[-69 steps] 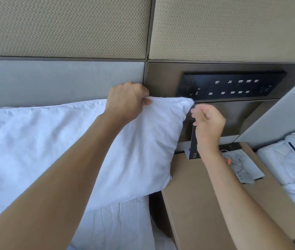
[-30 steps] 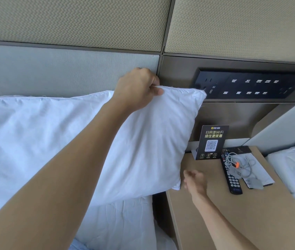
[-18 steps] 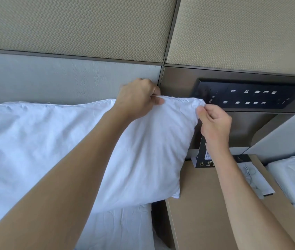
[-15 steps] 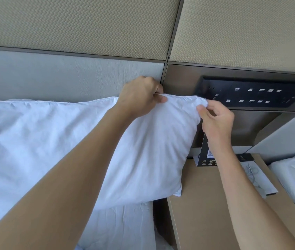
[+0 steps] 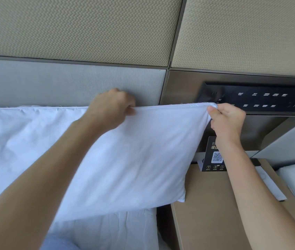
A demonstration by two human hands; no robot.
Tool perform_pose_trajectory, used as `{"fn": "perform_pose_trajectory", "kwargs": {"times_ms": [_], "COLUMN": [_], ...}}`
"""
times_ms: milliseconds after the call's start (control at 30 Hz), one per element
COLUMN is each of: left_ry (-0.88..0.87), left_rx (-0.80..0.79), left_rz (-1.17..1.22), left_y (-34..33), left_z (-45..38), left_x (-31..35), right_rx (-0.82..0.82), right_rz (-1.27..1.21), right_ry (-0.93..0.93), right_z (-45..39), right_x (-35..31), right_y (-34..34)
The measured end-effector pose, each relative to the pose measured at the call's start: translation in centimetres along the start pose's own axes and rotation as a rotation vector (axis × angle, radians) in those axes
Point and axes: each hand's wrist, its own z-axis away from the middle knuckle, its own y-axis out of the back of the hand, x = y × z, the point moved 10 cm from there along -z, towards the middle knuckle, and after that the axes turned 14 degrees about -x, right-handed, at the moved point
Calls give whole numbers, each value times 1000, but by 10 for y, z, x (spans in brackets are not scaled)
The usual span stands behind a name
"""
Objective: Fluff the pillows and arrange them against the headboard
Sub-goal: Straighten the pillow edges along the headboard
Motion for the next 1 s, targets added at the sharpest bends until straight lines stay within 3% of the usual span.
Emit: {"fn": "perform_pose_trajectory", "kwargs": {"times_ms": [167,333,467,633,900,1000], "left_ry": [129,200,130,167,143,144], "left_rx": [58,188,225,31,122,119], "left_rz": [-121,-62,2,35,22,18], "left_y": [27,53,56,35,43,42], "left_z": [57,85,93,97,104,103], "left_x": [-76,-131,-126,-132,-134,-135], "right_rx": [4,33,66,48,55,202], "right_rz": [20,68,55,91,127,340], "right_ry": [-21,-16,-31,-23,-34,-7], "right_z": [0,6,12,17,27,44], "right_x": [1,6,8,5,3,-22], "right_y": [2,1,2,1,4,8]}}
